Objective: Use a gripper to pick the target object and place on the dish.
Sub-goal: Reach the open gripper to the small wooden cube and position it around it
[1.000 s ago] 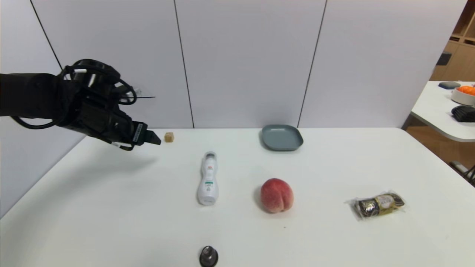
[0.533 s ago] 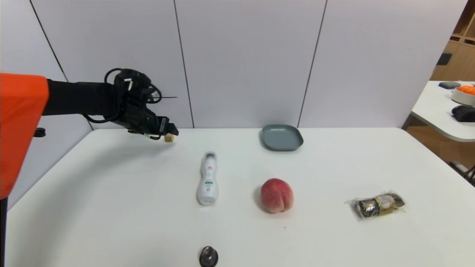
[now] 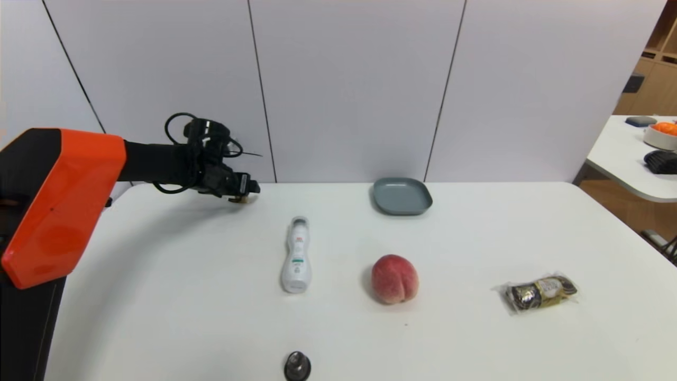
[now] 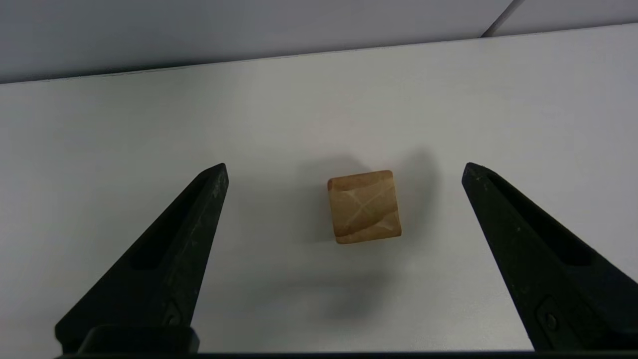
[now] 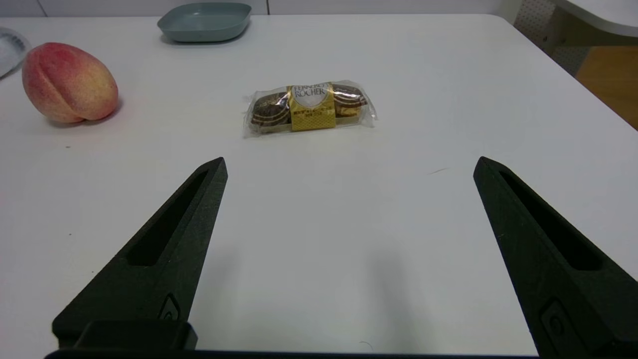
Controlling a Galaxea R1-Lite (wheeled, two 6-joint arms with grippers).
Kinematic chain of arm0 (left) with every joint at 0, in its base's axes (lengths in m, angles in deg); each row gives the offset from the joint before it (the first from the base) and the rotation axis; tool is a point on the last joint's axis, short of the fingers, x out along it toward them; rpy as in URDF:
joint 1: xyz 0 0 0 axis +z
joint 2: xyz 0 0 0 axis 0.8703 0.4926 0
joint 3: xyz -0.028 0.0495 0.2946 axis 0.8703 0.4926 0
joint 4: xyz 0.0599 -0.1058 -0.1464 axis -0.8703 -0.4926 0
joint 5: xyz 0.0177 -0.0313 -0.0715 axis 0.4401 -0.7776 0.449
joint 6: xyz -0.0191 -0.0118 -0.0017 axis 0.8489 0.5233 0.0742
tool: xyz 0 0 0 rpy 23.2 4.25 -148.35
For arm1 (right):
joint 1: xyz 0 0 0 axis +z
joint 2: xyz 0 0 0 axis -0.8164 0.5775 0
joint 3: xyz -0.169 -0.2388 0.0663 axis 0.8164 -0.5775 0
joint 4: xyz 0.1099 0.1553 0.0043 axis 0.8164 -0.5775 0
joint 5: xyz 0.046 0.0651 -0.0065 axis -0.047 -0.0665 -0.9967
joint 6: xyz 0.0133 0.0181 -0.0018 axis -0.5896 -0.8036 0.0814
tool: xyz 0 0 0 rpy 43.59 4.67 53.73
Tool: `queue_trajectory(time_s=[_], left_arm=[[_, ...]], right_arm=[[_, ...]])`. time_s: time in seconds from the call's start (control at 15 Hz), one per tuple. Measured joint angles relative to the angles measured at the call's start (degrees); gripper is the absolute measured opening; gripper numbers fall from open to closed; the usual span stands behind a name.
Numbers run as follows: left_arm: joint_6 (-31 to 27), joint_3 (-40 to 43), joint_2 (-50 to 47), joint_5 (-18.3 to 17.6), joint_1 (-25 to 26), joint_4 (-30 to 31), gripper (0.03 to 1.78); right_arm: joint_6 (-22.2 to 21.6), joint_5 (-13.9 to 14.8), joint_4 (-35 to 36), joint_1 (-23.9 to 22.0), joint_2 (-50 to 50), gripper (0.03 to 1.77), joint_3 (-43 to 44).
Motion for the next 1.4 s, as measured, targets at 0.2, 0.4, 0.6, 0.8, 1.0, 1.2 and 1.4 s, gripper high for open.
queue_trajectory(time_s=[0.2, 0.4, 0.6, 0.8, 1.0, 1.2, 1.4], left_arm=[[0.44, -0.16, 0.71, 0.0, 0.02, -0.07, 1.69], [2.1, -0.2, 0.99, 0.0, 0.02, -0.09, 1.69], [3.02, -0.27, 1.07, 0.0, -0.06, -0.09, 1.69], [3.52, -0.3, 1.05, 0.0, -0.02, -0.09, 1.69], [4.27, -0.27, 1.02, 0.0, -0.02, -0.24, 1.69], [4.35, -0.09, 1.02, -0.02, -0.06, -0.99, 1.69], [4.33, 0.01, 0.99, -0.02, -0.02, -1.23, 1.69]], right_arm=[[0.02, 0.02, 0.02, 0.0, 0.0, 1.71, 0.0], [0.02, 0.02, 0.0, -0.02, 0.0, 1.71, 0.0], [0.02, 0.0, 0.0, 0.0, 0.0, 1.71, 0.0], [0.02, 0.02, -0.01, 0.0, 0.0, 1.71, 0.0], [0.05, 0.05, 0.02, -0.04, 0.0, 1.71, 0.0], [0.02, 0.02, 0.02, 0.0, 0.0, 1.71, 0.0], [0.02, 0.0, 0.02, 0.0, 0.0, 1.71, 0.0]])
